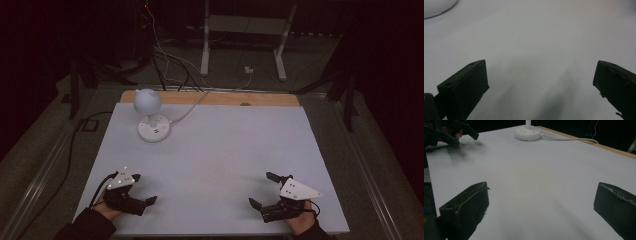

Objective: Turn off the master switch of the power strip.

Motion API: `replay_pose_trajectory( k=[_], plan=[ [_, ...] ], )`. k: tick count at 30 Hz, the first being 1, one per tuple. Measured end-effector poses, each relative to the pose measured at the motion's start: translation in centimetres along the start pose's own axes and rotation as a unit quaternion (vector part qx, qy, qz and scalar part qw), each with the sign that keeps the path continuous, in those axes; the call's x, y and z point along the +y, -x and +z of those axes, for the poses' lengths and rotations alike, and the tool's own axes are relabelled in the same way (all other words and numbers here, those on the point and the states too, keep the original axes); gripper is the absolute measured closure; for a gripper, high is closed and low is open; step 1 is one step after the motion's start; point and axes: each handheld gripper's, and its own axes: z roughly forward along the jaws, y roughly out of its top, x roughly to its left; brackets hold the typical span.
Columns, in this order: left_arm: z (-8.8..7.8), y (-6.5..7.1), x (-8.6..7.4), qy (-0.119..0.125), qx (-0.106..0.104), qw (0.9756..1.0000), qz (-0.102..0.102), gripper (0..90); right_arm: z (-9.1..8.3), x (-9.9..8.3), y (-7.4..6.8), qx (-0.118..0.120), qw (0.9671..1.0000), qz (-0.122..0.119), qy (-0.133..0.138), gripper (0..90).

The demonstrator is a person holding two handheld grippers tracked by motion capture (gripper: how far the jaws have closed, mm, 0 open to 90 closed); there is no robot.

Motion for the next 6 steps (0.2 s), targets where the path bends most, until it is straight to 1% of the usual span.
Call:
replay_pose_trajectory(
  k=[2, 6],
  plan=[
    [0.03, -0.05, -0.02, -0.001, -0.004, 1.0000, -0.002, 0.4, 0.01, -0.02, -0.03, 0.001, 1.0000, -0.001, -0.002, 0.0],
    [0.00, -0.02, -0.01, 0.001, 0.001, 1.0000, 0.001, 0.4, 0.07, 0.00, -0.08, 0.001, 1.0000, 0.001, -0.002, 0.0]
  ],
)
